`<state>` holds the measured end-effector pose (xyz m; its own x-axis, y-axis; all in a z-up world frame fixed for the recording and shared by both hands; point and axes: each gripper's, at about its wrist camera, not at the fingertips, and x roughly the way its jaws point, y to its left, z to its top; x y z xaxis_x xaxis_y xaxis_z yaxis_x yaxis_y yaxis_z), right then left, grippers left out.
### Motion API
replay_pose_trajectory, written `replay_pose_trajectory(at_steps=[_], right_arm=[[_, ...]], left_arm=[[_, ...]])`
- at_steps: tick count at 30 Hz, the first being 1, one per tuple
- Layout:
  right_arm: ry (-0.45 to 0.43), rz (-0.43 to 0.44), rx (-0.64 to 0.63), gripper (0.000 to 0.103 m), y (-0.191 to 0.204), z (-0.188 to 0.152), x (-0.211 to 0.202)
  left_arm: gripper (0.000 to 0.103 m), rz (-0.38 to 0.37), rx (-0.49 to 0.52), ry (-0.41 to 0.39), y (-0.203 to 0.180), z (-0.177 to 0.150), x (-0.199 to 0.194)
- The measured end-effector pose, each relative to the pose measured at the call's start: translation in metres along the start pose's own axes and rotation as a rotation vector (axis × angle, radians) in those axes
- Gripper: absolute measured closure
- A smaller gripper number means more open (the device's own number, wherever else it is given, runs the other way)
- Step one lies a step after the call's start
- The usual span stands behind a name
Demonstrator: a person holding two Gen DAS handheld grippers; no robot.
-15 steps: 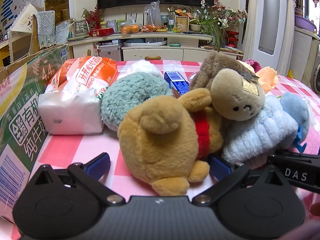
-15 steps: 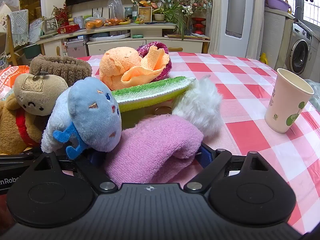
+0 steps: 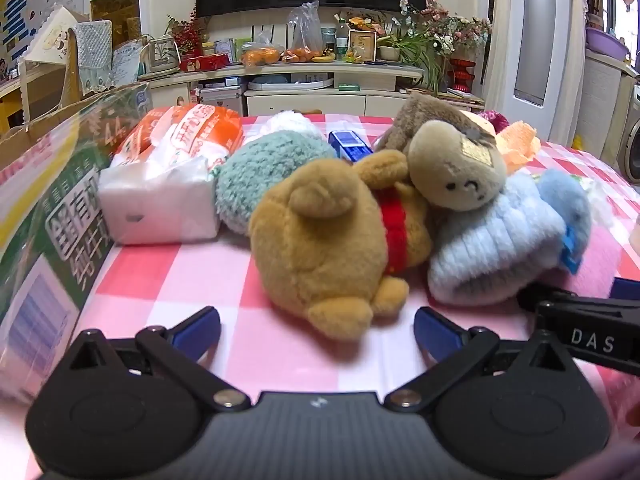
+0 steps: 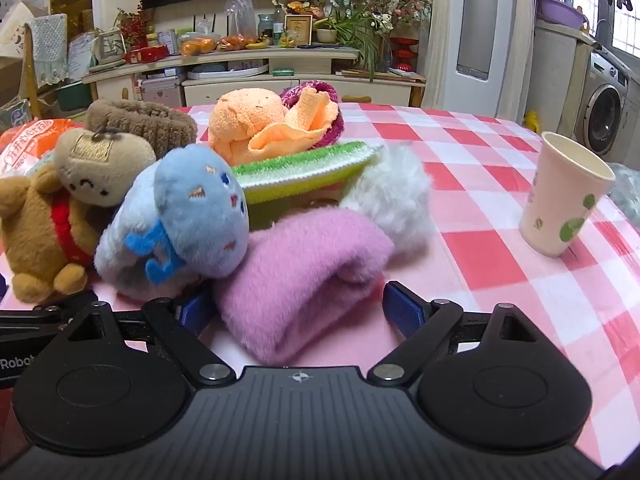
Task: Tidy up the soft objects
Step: 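Move both tools over the pile of plush toys on the table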
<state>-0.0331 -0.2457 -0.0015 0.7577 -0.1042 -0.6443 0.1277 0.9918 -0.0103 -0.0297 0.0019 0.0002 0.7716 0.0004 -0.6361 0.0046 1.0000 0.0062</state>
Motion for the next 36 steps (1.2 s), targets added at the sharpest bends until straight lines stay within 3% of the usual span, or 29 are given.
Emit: replay_pose_trajectory(at_steps=[5,13,18,31,36], right_arm=[[0.003,0.021,-0.003,0.0,-0.005,-0.007,-0.014],[-0.064,0.001,0.013,0.0,-0.003,-0.014,-0.031],[-0.101,0.036,0.044,0.0,-0.002,-0.023,-0.043],[-0.165,0.078,-0.018,0.0,0.019,-0.034,-0.064],[-0.182,0.142,-0.063,0.0,0.032,-0.038,-0.077]], left_arm=[[0.001,0.001,0.018,0.002,0.001,-0.006,-0.017],[0.001,-0.02,0.033,-0.045,0.007,-0.003,-0.06],[0.001,-0.008,0.04,-0.076,0.016,-0.002,-0.09],[0.001,0.063,-0.032,-0.135,0.072,-0.001,-0.143],[0.001,0.099,-0.067,-0.15,0.095,-0.005,-0.156]])
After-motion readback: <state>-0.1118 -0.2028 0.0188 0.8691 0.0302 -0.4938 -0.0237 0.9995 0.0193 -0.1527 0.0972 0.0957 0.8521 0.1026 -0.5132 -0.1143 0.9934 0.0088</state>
